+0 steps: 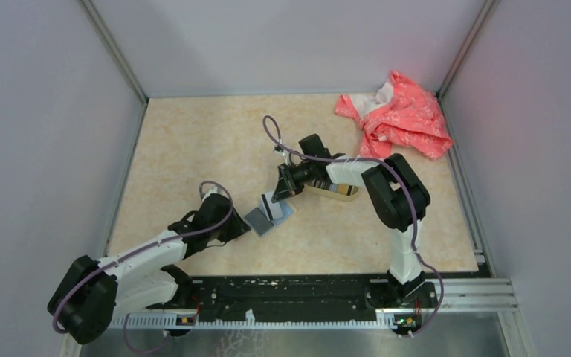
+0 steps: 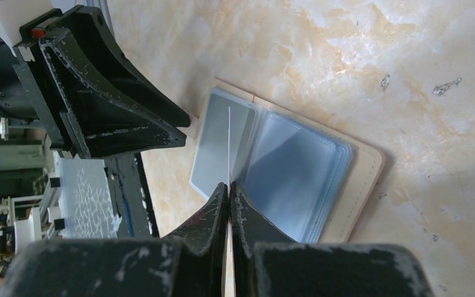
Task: Put the credit cards into the card holder
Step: Insert the credit card into the card holder.
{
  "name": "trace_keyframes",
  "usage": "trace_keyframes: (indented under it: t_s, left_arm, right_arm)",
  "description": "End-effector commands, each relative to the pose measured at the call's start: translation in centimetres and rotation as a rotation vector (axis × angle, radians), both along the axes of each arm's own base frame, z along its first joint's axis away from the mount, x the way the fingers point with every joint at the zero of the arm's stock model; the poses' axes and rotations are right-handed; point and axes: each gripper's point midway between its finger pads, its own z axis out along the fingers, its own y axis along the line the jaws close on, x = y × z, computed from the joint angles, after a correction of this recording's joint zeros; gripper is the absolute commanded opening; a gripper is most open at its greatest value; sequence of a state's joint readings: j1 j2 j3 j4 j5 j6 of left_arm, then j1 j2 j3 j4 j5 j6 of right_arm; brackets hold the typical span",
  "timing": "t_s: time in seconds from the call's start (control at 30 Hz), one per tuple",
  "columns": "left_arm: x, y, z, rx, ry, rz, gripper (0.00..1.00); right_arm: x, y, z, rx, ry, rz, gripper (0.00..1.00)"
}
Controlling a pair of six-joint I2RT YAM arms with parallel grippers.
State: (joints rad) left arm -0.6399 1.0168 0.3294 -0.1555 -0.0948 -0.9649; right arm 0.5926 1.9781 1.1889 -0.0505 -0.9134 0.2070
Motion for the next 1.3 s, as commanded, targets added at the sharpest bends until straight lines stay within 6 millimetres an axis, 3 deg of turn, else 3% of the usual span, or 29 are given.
trace_keyframes:
  t_s: [0.0, 0.57, 1.27]
  left_arm:
    - [1.0, 0.4, -0.2, 0.066, 0.004, 0.02, 0.4]
    - [2.1, 1.6, -1.5, 0.202, 0.028, 0.032, 0.4]
    - [2.2, 1.1, -2.6, 0.22, 0.05, -0.01, 0.4]
  right_arm:
    - [0.4, 1.0, 0.6, 0.017, -0.03, 0.028, 0.0]
    - [0.8, -1.0, -1.8, -0.146, -0.051, -0.025, 0.0]
    - [0.2, -1.1, -4.1, -0.276, -0.035, -0.048, 0.0]
